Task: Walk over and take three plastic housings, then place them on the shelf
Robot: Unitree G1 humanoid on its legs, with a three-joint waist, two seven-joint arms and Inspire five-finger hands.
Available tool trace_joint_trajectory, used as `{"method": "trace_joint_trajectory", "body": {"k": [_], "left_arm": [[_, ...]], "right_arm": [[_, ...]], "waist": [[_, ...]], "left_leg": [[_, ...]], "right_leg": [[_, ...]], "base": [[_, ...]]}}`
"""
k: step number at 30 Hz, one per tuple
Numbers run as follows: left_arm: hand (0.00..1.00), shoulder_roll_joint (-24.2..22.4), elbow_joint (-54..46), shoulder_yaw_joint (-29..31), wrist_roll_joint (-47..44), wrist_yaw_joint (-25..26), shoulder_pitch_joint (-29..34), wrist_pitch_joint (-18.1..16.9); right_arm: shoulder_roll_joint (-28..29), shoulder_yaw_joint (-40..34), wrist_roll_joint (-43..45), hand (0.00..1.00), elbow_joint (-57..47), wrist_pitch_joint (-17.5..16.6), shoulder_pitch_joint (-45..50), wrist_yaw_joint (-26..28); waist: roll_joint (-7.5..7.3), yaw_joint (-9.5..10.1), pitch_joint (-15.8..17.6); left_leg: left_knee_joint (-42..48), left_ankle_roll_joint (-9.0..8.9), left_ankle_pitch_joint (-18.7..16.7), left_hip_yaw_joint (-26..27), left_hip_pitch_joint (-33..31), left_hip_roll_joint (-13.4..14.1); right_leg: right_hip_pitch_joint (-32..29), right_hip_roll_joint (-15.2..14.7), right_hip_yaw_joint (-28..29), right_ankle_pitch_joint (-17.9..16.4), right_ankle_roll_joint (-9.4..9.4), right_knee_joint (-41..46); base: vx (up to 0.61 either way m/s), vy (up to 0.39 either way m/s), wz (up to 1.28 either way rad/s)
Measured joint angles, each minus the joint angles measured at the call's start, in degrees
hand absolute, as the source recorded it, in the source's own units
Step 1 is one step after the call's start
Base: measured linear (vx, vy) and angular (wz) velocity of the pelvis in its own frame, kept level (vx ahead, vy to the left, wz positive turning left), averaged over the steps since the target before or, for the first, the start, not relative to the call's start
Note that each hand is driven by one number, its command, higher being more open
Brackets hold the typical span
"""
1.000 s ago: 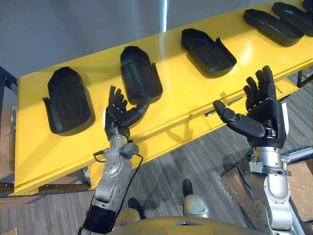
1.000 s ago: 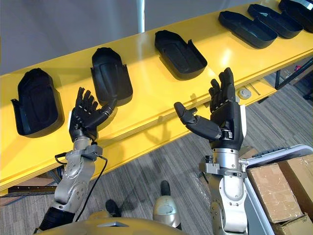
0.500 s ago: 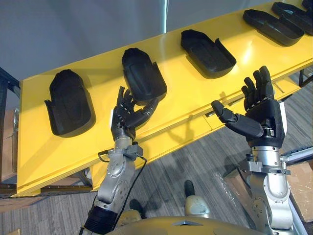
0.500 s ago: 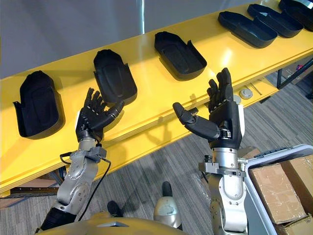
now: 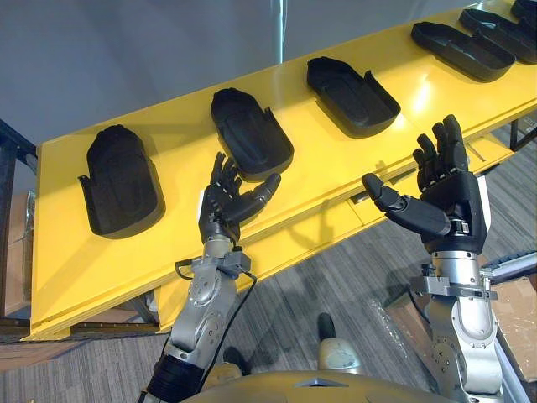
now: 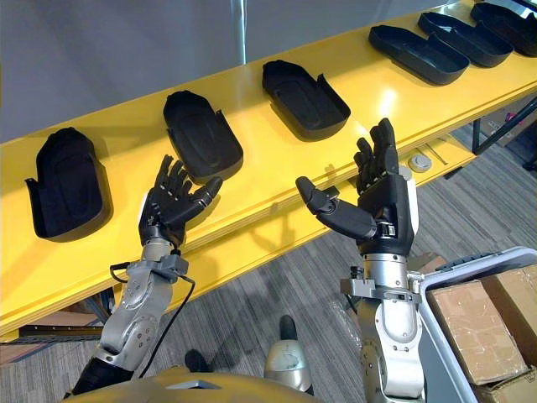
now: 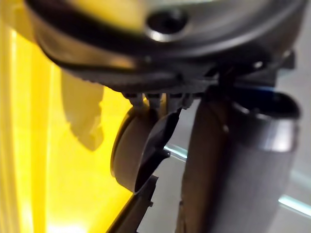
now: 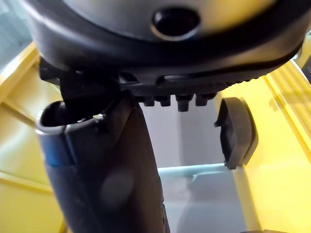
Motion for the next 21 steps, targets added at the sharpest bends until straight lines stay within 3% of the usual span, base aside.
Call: {"method": "trace_joint_trajectory", "body": {"k": [4,8,14,21], "left_arm": [[1.0,-0.02,0.0,0.02,0.28,1.03,0.0,0.0],[1.0,-0.05,-0.01,0.73,5.06,5.61,0.15,0.04],[1.0,-0.92,-3.06,7.41,11.75,9.53,3.78,-0.28],[1.0,-0.93,-12.07,8.83,14.02,6.64,6.12,-7.58]], "right_arm": [[0.0,0.01,0.0,1.0,0.0,0.01,0.0,0.0],[0.0,0.04,-0.01,1.0,0.0,0.02,0.1,-0.14],[0.8,0.17,-0.03,1.0,0.0,-0.01,0.99,-1.69],[2.69,2.33,-0.23,1.0,0.0,-0.7,0.13,-4.04]], "waist": [[0.0,0.0,-0.04],[-0.03,0.01,-0.29],[0.03,0.22,-1.48],[0.82,0.64,-2.54]], "left_leg": [[-0.04,0.0,0.0,0.02,0.03,0.0],[-0.11,-0.01,0.01,0.04,0.24,0.01],[-1.04,-0.04,0.15,-0.75,0.83,0.0],[-2.07,0.1,1.41,-3.18,1.0,-0.62]], "right_leg": [[0.0,0.0,0.0,0.0,0.0,0.0],[0.15,0.01,0.0,0.01,0.0,-0.02],[1.04,-0.08,-0.55,-0.01,0.0,-0.45],[2.94,-0.38,-3.57,-0.06,-0.08,-1.21]], "base": [[0.0,0.0,0.0],[0.0,0.0,0.0],[0.0,-0.001,0.04],[-0.02,-0.016,0.19]]}}
